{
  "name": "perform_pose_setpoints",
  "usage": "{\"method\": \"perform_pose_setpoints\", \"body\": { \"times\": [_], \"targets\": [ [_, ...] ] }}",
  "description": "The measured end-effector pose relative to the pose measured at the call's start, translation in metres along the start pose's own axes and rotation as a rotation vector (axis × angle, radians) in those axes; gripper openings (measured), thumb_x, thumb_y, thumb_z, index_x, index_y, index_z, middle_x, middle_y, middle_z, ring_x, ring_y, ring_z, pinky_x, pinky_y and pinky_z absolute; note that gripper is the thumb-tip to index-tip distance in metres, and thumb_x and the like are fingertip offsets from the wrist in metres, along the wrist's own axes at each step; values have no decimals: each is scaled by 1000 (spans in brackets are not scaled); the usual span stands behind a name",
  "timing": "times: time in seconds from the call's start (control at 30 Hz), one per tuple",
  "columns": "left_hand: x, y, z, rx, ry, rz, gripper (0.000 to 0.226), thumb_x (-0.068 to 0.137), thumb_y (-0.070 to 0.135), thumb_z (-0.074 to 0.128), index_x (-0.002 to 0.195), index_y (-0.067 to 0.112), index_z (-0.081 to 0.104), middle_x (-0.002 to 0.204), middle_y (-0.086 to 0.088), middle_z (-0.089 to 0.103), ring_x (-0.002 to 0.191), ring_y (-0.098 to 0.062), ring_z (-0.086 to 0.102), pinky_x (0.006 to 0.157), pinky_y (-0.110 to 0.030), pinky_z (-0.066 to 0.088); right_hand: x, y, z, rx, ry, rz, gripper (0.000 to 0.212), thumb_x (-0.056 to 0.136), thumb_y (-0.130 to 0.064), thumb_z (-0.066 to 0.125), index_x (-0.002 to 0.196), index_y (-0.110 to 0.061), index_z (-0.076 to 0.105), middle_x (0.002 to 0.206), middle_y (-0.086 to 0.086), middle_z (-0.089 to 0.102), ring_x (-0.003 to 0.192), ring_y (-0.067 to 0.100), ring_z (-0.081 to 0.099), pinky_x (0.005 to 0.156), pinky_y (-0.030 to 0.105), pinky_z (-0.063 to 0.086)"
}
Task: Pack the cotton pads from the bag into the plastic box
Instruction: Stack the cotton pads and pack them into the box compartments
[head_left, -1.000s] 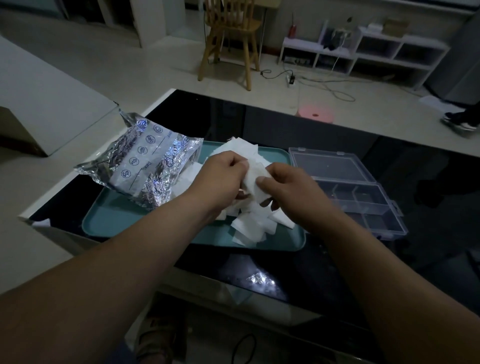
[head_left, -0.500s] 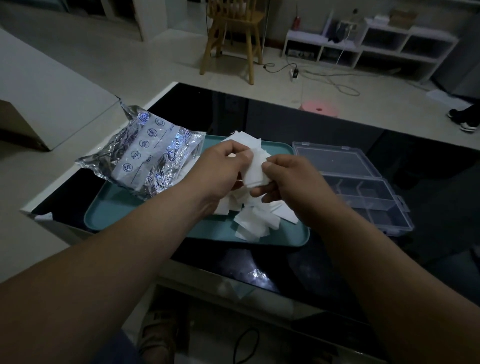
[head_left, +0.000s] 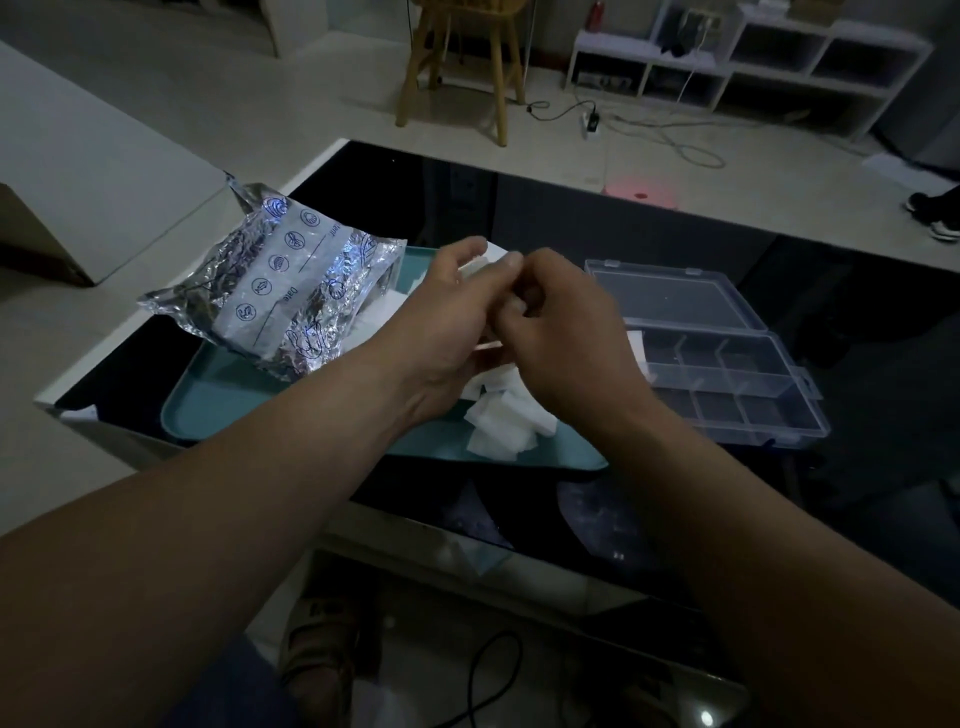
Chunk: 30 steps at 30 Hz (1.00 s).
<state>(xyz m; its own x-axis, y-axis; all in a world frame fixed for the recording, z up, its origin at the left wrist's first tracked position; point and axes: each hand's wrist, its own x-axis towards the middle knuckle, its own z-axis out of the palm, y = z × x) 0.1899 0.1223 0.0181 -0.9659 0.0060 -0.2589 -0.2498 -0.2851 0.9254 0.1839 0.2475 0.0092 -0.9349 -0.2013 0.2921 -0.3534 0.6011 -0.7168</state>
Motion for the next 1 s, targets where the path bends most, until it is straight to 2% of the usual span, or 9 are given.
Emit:
{"method": "perform_pose_setpoints", "body": {
  "times": [0.1,0.17,0.3,0.4,0.5,0.57,0.8,0.9,1.0],
  "targets": [
    [5,7,-5,-109,72,-66,30,104,21,53,134,24,54,100,-5,69,78,-17,69,64,-31,57,0,1,-7,35,-61,-24,21,94,-40,71,105,-25,62,98,-12,66,89,0,62,73,17,51],
    [8,10,-12,-199,67,-140,18,102,20,55,118,13,57,99,-11,59,67,-17,60,55,-26,51,2,3,-15,31,-84,-11,24,93,-44,73,105,-27,63,106,-12,64,95,-2,60,77,15,49],
    [10,12,-16,-211,90,-180,8,94,16,64,99,14,58,83,-5,54,58,-12,48,41,-19,30,5,11,-40,4,-63,98,18,97,-38,69,95,-21,66,87,-6,68,80,7,65,69,24,53],
    [8,9,-17,-195,87,-188,9,94,10,56,99,14,61,77,-5,55,58,-13,46,40,-18,27,-2,24,-49,-270,-389,149,21,93,-41,75,100,-23,66,92,-8,67,84,11,66,71,27,54],
    [3,5,-18,-139,92,-204,15,95,9,50,102,13,63,75,-6,58,58,-15,48,41,-18,29,-19,33,-38,-492,-662,103,43,82,-51,82,114,-32,61,109,-12,63,93,10,62,80,32,56],
    [1,3,-17,-95,95,-211,16,95,10,49,103,12,63,78,-7,59,59,-15,48,42,-19,30,-26,37,-29,-564,-666,58,49,79,-51,82,117,-33,57,112,-9,60,95,14,60,82,35,54],
    [-6,-9,-12,39,90,-228,18,95,9,47,107,11,61,84,-10,58,61,-15,50,48,-21,39,-27,45,-25,-560,-591,17,42,84,-49,78,114,-31,55,108,-8,60,94,16,60,78,36,52],
    [-9,-19,-9,133,51,-251,18,96,7,44,107,12,57,83,-11,56,61,-18,52,48,-22,44,-27,46,-20,-617,-576,-8,27,87,-37,73,106,-27,55,106,-1,62,91,22,58,69,33,41],
    [-14,-29,-4,187,17,-254,16,97,6,42,107,15,52,74,-8,51,59,-19,50,49,-24,44,-22,45,-24,-586,-531,38,9,91,-26,65,92,-26,57,92,0,60,86,24,57,66,32,38]
  ]
}}
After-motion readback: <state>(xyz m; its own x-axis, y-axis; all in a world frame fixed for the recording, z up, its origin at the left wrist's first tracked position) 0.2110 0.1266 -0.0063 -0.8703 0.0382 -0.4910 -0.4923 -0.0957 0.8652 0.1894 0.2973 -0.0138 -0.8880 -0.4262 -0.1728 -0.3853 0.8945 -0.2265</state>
